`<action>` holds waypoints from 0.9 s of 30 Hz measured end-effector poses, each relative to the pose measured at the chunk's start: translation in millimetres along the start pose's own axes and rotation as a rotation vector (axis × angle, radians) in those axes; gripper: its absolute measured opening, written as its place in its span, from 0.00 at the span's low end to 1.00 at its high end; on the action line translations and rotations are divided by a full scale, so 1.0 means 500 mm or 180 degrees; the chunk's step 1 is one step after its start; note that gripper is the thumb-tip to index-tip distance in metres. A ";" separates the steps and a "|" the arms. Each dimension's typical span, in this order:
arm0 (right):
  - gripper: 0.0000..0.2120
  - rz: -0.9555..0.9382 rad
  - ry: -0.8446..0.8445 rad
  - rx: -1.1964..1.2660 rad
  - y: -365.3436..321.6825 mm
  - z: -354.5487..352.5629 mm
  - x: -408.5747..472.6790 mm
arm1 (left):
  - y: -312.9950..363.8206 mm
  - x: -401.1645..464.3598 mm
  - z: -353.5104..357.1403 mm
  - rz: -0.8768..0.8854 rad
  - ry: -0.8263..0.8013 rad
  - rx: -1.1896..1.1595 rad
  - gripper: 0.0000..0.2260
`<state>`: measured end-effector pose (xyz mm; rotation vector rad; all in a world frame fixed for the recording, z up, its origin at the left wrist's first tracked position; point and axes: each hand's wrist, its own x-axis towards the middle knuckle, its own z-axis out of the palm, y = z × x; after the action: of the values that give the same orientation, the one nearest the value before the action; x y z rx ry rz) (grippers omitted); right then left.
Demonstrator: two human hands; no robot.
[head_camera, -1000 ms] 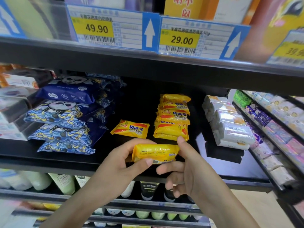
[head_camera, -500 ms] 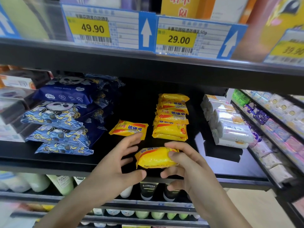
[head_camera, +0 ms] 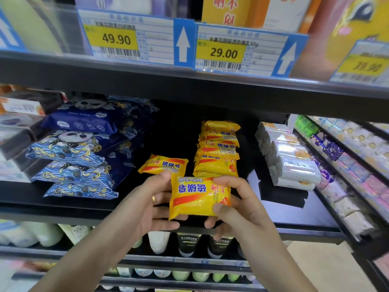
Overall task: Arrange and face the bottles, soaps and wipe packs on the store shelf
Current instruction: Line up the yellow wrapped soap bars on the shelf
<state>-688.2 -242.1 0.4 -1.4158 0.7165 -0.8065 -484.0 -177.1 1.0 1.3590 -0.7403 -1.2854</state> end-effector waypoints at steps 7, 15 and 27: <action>0.21 -0.0087 -0.0286 -0.0236 0.012 0.000 -0.006 | 0.021 -0.016 0.006 0.0006 -0.0266 0.0570 0.16; 0.20 -0.0164 -0.0535 -0.0393 0.024 -0.013 -0.015 | 0.010 -0.027 0.008 0.0263 0.0059 0.0673 0.16; 0.17 -0.0202 0.0167 -0.0341 0.037 -0.009 -0.008 | -0.019 -0.027 0.001 0.0851 -0.0011 0.0472 0.13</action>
<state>-693.1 -241.4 -18.6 -1.5248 0.7677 -0.8682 -489.7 -162.2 -4.3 1.3237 -0.9999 -1.0381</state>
